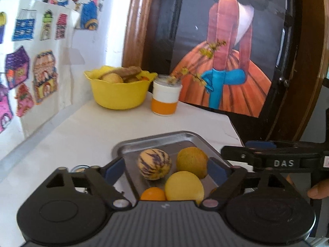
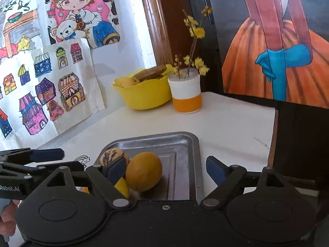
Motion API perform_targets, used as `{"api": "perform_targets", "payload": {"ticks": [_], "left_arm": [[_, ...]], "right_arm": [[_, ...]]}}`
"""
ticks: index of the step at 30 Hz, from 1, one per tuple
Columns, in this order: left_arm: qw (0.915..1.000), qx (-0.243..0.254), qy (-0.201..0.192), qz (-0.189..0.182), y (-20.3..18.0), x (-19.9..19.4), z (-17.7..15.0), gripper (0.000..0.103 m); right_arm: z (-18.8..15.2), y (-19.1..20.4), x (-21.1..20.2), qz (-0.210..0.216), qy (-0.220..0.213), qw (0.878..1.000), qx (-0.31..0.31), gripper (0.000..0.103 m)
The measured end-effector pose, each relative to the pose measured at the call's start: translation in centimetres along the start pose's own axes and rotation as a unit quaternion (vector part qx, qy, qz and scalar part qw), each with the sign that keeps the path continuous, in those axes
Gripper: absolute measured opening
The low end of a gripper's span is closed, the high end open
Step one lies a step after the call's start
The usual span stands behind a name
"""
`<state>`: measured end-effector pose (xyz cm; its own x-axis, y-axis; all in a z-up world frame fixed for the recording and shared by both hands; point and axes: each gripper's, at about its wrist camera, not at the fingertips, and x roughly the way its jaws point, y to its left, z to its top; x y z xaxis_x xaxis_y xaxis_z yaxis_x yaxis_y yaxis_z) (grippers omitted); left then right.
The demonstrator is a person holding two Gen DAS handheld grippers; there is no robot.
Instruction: Organize fruits
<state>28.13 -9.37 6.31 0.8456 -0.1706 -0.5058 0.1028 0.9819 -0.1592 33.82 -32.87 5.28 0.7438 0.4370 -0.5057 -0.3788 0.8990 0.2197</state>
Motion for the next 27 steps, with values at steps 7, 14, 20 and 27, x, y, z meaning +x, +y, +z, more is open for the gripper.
{"api": "perform_targets", "payload": {"ticks": [7, 14, 20, 27], "left_arm": [[0.9993, -0.028, -0.015, 0.021, 1.5, -2.4, -0.5, 0.102], [0.9984, -0.042, -0.029, 0.025, 2.2, -5.3, -1.4, 0.102], [0.9974, -0.055, -0.037, 0.028, 2.9, -7.7, -2.3, 0.102], [0.9967, -0.068, -0.033, 0.027, 3.6, -9.7, -4.3, 0.102]], "right_arm": [[-0.1, 1.9, -2.5, -0.004, -0.023, 1.000, -0.012, 0.098], [-0.5, 4.3, -5.3, -0.009, -0.041, 0.999, -0.029, 0.102], [-1.6, 6.6, -7.6, -0.012, -0.051, 0.997, -0.049, 0.102], [-4.0, 9.1, -10.3, -0.020, -0.068, 0.996, -0.056, 0.102]]}}
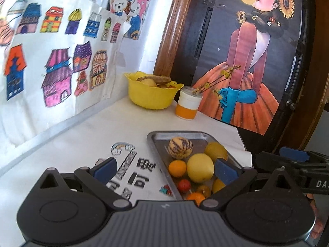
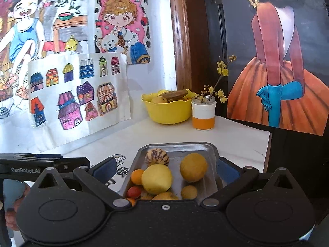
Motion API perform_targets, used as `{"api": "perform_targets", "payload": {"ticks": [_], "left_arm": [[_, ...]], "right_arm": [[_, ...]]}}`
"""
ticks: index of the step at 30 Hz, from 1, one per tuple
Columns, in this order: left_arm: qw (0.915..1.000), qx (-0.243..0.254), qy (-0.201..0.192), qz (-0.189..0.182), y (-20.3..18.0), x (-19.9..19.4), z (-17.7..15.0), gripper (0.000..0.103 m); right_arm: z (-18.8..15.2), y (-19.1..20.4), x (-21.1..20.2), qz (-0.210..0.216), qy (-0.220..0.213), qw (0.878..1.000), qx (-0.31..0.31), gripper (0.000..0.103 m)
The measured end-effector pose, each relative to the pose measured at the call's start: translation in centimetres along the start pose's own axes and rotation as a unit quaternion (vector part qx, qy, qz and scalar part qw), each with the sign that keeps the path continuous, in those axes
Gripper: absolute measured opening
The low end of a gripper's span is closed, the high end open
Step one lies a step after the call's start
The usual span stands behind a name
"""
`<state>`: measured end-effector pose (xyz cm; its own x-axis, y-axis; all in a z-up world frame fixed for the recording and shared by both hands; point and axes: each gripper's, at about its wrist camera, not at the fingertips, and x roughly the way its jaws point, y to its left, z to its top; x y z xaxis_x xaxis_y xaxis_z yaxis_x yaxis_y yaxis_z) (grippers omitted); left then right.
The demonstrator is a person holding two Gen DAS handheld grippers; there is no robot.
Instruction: Organize fruits
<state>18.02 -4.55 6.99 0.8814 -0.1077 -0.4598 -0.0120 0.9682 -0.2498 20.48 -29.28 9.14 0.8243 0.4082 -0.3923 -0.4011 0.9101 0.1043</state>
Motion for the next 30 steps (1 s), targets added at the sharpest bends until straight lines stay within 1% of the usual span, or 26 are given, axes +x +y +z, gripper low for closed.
{"api": "perform_targets", "payload": {"ticks": [5, 8, 12, 20, 30], "left_arm": [[0.9996, -0.029, 0.002, -0.004, 1.4, -1.5, -1.0, 0.102], [0.9993, -0.036, 0.003, -0.005, 2.1, -2.3, -1.6, 0.102], [0.9993, -0.037, 0.000, 0.001, 2.9, -3.3, -2.2, 0.102], [0.9995, -0.030, -0.001, 0.013, 3.7, -4.5, -3.5, 0.102], [0.9994, -0.026, -0.004, 0.023, 4.4, -5.7, -4.5, 0.102]], "right_arm": [[-0.8, 1.8, -2.1, -0.001, -0.012, 1.000, -0.001, 0.102], [-1.1, 2.7, -3.1, 0.000, -0.015, 1.000, 0.011, 0.102], [-1.8, 3.8, -4.2, -0.007, -0.018, 1.000, 0.022, 0.102], [-3.4, 6.0, -5.9, -0.037, -0.036, 0.999, 0.009, 0.102], [-4.9, 7.0, -7.5, -0.068, -0.047, 0.996, 0.016, 0.102]]}}
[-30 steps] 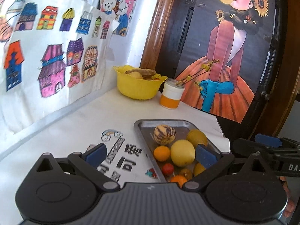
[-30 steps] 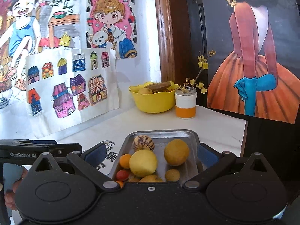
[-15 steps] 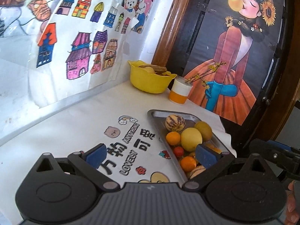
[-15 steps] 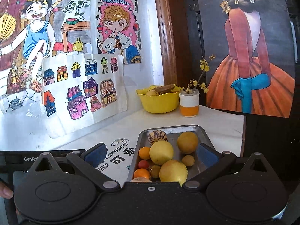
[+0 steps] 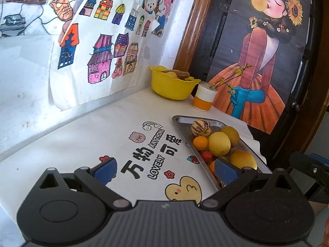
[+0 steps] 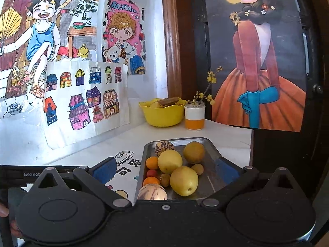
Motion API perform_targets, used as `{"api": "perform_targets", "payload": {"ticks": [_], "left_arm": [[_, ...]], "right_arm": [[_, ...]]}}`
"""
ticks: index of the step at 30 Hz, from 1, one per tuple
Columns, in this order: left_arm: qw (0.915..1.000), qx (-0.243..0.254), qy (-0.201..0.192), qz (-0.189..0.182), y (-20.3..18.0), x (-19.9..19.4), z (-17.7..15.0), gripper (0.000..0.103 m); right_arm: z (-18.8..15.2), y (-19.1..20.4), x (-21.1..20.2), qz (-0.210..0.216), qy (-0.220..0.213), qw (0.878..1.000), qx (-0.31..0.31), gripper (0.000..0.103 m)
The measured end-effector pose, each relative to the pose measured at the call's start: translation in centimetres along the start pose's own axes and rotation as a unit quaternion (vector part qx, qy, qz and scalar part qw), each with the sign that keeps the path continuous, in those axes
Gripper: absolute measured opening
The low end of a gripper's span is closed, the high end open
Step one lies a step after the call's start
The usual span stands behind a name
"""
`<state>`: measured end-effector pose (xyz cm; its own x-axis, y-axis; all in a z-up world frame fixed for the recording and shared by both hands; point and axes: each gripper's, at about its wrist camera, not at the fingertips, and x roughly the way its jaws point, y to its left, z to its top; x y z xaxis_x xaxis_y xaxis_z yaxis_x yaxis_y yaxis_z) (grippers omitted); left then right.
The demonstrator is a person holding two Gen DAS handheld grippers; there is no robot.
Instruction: Organize fruits
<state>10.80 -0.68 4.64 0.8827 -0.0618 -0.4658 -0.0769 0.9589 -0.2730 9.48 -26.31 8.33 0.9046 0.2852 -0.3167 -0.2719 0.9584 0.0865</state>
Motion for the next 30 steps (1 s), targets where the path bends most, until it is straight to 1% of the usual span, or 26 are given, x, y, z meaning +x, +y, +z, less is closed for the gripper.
{"api": "perform_targets", "payload": {"ticks": [9, 14, 17, 22, 25, 30], "left_arm": [[0.9999, -0.004, 0.003, 0.009, 1.0, -0.9, -1.1, 0.102], [0.9998, 0.007, 0.001, 0.017, 1.7, -1.5, -2.1, 0.102], [0.9995, 0.013, -0.011, 0.026, 2.1, -2.0, -2.5, 0.102], [0.9985, 0.034, -0.025, 0.034, 2.4, -2.9, -3.1, 0.102], [0.9983, 0.040, -0.024, 0.035, 2.7, -3.3, -3.6, 0.102], [0.9982, 0.047, -0.022, 0.032, 2.9, -4.1, -4.4, 0.103]], "right_arm": [[-1.5, 0.9, -1.2, -0.018, -0.003, 1.000, 0.003, 0.102], [-2.9, 1.7, -1.6, -0.022, -0.001, 1.000, 0.009, 0.102], [-3.9, 2.3, -1.7, -0.028, 0.004, 1.000, 0.011, 0.102], [-5.4, 3.1, -2.2, -0.045, -0.003, 0.999, 0.004, 0.102], [-5.9, 3.2, -2.3, -0.050, -0.001, 0.999, 0.011, 0.102], [-6.7, 3.7, -3.0, -0.060, -0.011, 0.998, 0.009, 0.102]]}}
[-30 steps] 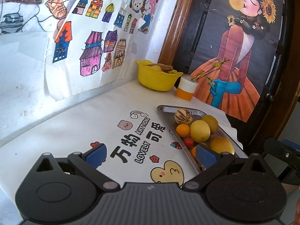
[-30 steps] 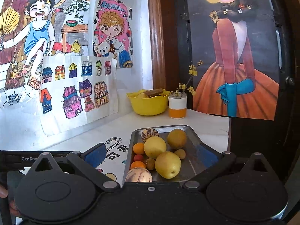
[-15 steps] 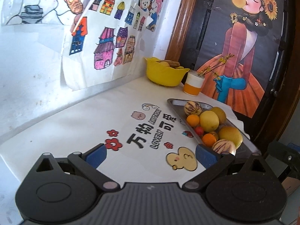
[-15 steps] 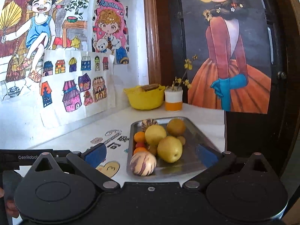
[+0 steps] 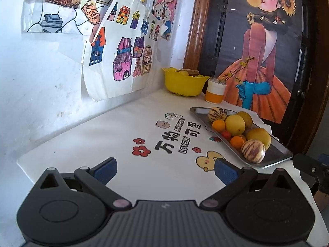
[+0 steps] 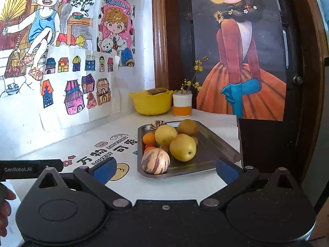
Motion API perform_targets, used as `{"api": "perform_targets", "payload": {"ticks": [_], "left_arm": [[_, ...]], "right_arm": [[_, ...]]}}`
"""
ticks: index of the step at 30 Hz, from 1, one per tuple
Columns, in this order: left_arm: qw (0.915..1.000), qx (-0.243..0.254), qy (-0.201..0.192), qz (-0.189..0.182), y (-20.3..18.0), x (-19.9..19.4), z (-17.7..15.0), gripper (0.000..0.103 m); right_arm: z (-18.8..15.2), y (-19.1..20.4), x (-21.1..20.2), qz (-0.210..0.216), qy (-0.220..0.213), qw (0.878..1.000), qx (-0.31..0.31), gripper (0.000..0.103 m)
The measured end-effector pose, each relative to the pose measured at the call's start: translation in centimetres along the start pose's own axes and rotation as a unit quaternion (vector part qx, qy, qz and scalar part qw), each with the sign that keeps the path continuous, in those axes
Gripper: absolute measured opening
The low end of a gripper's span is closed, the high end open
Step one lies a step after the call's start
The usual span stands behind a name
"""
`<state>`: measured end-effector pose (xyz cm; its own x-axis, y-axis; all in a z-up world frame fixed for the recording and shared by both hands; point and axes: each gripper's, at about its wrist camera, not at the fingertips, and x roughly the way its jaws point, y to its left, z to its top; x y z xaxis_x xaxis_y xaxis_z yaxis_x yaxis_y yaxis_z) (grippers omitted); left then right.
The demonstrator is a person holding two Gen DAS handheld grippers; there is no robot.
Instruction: Organize fruits
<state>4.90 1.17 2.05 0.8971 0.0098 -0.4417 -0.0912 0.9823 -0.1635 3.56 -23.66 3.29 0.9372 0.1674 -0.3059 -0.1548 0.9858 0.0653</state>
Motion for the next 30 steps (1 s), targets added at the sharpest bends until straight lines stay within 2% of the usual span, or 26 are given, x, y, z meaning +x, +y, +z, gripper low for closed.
{"api": "perform_targets", "payload": {"ticks": [13, 30], "left_arm": [[0.9999, 0.014, -0.002, 0.004, 0.5, -2.0, -2.1, 0.103], [0.9999, 0.012, -0.004, 0.011, 1.1, -2.3, -2.6, 0.102]], "right_arm": [[-1.3, 1.7, -0.7, 0.017, -0.002, 1.000, -0.016, 0.102], [-2.6, 2.6, -0.6, 0.027, 0.005, 0.999, -0.025, 0.102]]}}
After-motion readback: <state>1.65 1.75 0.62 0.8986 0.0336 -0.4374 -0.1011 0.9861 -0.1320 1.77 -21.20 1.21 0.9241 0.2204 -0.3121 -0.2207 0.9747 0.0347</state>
